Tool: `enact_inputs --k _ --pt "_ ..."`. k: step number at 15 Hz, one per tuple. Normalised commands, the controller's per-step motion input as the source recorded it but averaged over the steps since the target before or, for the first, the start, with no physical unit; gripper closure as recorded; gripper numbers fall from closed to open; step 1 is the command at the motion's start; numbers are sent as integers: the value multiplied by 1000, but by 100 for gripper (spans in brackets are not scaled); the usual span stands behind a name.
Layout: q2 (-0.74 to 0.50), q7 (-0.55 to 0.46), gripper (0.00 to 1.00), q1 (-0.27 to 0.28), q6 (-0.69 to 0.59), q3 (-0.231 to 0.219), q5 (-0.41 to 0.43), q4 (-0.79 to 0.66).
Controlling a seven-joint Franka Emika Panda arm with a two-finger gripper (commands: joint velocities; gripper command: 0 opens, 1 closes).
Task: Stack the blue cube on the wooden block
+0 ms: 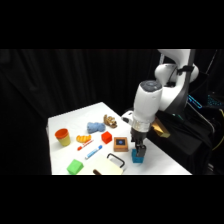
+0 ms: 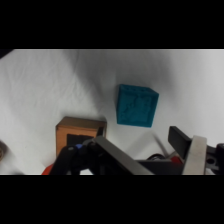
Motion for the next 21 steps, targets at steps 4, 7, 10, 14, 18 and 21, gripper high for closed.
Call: enact_inputs --k 4,7,10,14,18,21 --pt "136 147 0 195 254 -157 -43 2" --pt "157 76 0 187 254 -149 5 25" --pt "162 -14 0 152 251 -118 89 26" --pt "134 -62 25 177 224 -150 119 42" --pt "46 -51 51 220 149 -184 113 18" --pt "-78 -123 71 138 33 -69 144 -42"
